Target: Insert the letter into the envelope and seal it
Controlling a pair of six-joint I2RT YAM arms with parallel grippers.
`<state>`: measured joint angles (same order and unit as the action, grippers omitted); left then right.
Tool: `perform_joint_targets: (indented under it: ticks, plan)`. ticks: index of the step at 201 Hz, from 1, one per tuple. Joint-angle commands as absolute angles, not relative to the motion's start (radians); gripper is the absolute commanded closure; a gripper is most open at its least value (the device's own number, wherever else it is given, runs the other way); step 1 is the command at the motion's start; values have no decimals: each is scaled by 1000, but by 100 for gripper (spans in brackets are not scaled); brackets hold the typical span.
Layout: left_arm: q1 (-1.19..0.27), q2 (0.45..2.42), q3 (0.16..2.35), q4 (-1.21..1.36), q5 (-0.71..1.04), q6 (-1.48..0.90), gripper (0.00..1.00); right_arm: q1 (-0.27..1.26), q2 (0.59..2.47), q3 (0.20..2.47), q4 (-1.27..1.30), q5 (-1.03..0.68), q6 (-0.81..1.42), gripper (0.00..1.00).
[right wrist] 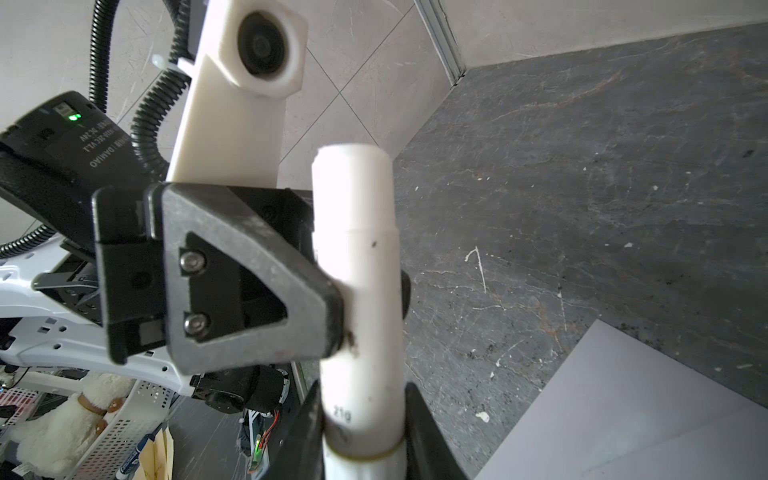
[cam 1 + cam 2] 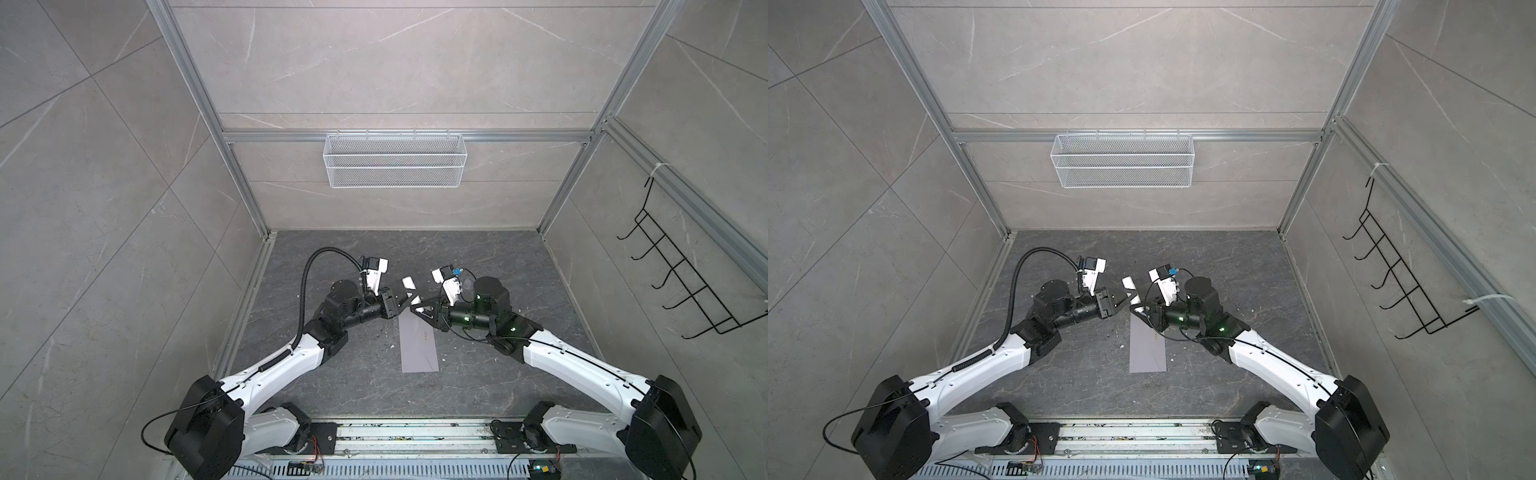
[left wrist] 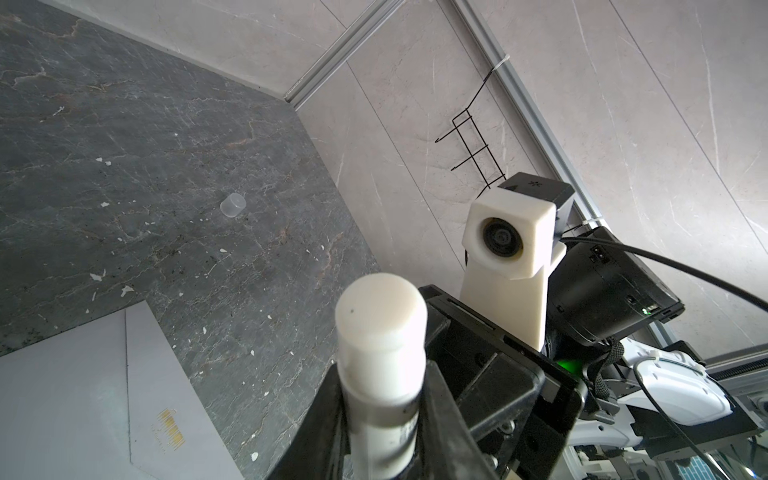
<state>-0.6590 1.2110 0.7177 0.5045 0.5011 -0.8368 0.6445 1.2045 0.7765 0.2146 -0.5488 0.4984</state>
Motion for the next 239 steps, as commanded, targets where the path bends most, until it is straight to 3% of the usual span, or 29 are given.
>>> perform_joint_targets:
  ticks: [1,20,37,59,159,205,239]
  plan:
    - [-662,1212,709,640,525,-831,76,638,1189,760,282,-496,547,87]
    - [-662,1209,677,711,515,-836,62,637,1173,755,284,-492,552,88]
    - [-662,1207,648,776,509,-841,43,638,1160,749,290,-495,559,89]
    - [-661,1206,616,856,506,-845,34,637,1154,747,298,-511,567,89]
    - [-661,1214,592,943,509,-818,35,639,1208,747,400,-637,625,89]
    - [-662,1234,605,970,513,-826,52,640,1215,744,417,-649,635,89]
    - [-661,1244,609,983,513,-833,59,638,1225,744,425,-656,640,89]
